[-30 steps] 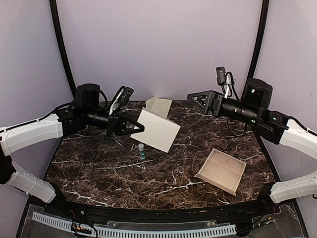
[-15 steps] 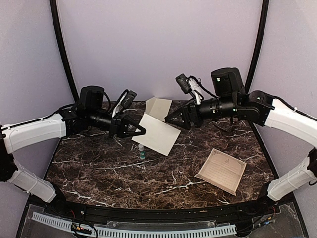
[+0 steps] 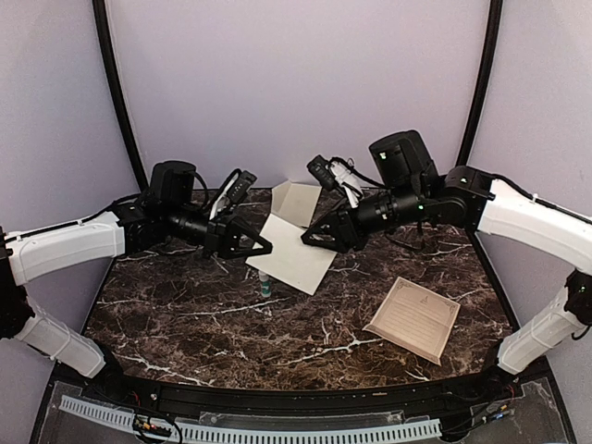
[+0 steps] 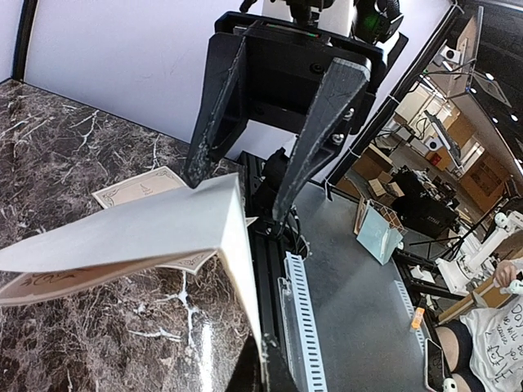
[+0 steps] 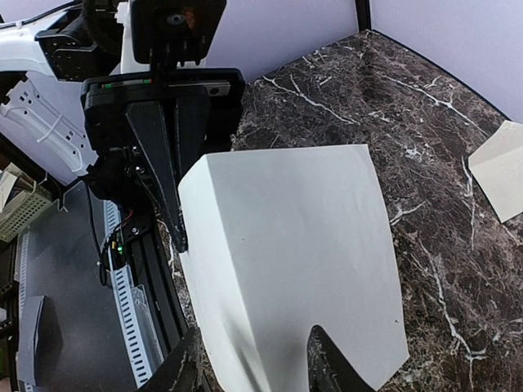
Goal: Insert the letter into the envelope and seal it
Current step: Fold the letter.
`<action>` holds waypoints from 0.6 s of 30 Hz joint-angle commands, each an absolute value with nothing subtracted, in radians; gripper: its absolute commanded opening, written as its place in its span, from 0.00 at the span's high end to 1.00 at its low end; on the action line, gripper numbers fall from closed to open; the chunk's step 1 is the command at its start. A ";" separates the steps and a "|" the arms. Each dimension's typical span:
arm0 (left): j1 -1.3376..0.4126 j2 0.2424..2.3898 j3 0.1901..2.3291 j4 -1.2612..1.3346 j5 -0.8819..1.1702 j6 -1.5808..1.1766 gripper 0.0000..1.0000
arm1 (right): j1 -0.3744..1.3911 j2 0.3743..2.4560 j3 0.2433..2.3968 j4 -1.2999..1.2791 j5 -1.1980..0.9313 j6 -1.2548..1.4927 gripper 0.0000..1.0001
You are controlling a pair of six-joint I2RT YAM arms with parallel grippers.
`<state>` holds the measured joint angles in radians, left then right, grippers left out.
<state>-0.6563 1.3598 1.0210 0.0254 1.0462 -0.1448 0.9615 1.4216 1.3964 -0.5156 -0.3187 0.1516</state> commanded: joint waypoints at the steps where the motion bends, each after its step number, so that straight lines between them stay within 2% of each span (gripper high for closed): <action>1: -0.657 1.358 1.037 0.030 1.097 -0.143 1.00 | 0.971 1.435 1.431 -0.508 -0.346 0.139 0.60; 8: -0.661 1.359 1.037 0.033 1.111 -0.143 1.00 | 0.972 1.461 1.457 -0.516 -0.390 0.139 0.61; 18: -0.661 1.352 1.037 0.029 1.104 -0.142 1.00 | 0.973 1.455 1.444 -0.480 -0.432 0.161 0.87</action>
